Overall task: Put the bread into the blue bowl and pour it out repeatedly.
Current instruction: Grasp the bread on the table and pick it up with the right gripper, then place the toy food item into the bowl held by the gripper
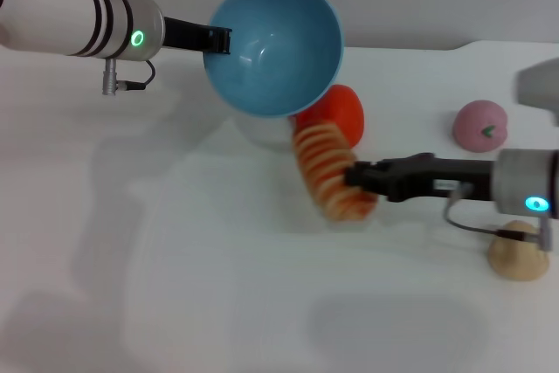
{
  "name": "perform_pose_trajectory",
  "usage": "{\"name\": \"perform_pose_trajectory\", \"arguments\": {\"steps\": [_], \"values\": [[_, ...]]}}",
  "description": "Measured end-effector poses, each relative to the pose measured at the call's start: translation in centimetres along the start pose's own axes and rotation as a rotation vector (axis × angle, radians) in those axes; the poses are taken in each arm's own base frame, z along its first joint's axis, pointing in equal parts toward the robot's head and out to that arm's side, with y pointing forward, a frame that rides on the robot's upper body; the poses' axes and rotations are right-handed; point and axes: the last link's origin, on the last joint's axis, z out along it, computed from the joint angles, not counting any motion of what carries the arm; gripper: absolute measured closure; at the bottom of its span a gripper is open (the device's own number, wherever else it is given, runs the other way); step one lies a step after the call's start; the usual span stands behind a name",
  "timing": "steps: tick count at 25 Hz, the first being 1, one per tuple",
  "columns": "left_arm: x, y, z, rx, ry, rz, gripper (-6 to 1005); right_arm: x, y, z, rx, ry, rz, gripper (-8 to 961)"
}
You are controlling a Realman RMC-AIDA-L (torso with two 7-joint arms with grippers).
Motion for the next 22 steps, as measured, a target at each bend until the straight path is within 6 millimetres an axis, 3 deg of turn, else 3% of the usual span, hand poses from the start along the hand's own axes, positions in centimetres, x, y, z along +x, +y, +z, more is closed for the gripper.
{"name": "perform_pose_trajectory", "arguments": {"steps": [6, 12, 18, 22], "values": [[-0.4, -0.1, 0.2, 0.002, -0.012, -0.004, 1000, -0.1, -0.3, -4.2, -0.053, -0.102, 0.020, 775], [-1.5, -0.5, 0.7, 0.008, -0.058, -0.017, 999, -0.8, 1.4, -7.8, -0.195, -0.183, -0.019, 826], [-2.4, -0.4, 1.1, 0.006, -0.112, -0.023, 998, -2.1, 2.6, -8.8, -0.241, -0.218, -0.094, 847], [-3.1, 1.5, 1.2, -0.055, -0.241, 0.020, 998, -4.1, 2.9, -8.6, -0.239, -0.281, -0.188, 862]]}}
